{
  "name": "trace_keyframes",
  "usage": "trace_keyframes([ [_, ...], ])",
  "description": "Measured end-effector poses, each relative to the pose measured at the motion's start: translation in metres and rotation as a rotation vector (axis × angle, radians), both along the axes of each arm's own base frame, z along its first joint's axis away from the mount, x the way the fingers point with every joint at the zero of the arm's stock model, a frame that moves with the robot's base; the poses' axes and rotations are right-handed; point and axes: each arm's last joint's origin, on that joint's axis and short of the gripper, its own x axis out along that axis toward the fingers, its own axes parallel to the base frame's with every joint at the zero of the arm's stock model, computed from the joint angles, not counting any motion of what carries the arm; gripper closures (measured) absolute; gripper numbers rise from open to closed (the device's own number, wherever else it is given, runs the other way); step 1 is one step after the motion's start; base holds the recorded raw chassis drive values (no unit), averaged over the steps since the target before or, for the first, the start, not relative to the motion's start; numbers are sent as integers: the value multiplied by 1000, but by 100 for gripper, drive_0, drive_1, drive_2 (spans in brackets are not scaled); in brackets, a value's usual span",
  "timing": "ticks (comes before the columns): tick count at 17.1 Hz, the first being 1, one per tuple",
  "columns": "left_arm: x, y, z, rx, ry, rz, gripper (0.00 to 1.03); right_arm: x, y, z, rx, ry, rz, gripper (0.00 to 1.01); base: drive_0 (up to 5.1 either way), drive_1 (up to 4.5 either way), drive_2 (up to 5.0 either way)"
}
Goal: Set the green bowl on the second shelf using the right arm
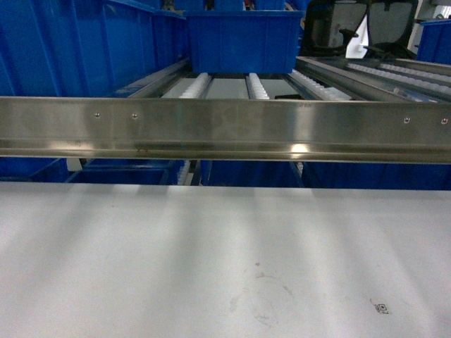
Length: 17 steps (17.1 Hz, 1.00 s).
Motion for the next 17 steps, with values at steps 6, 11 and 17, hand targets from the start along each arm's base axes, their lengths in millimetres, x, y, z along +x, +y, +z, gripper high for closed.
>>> trace_keyframes([
  [6, 0, 0, 0, 0, 0, 0, 5, 0, 0, 0, 0, 0, 0, 3, 0, 0, 0],
  [11, 0, 0, 0, 0, 0, 0, 5, 0, 0, 0, 0, 0, 0, 3, 0, 0, 0],
  [17, 0, 0, 0, 0, 0, 0, 5, 0, 0, 0, 0, 0, 0, 3, 0, 0, 0],
])
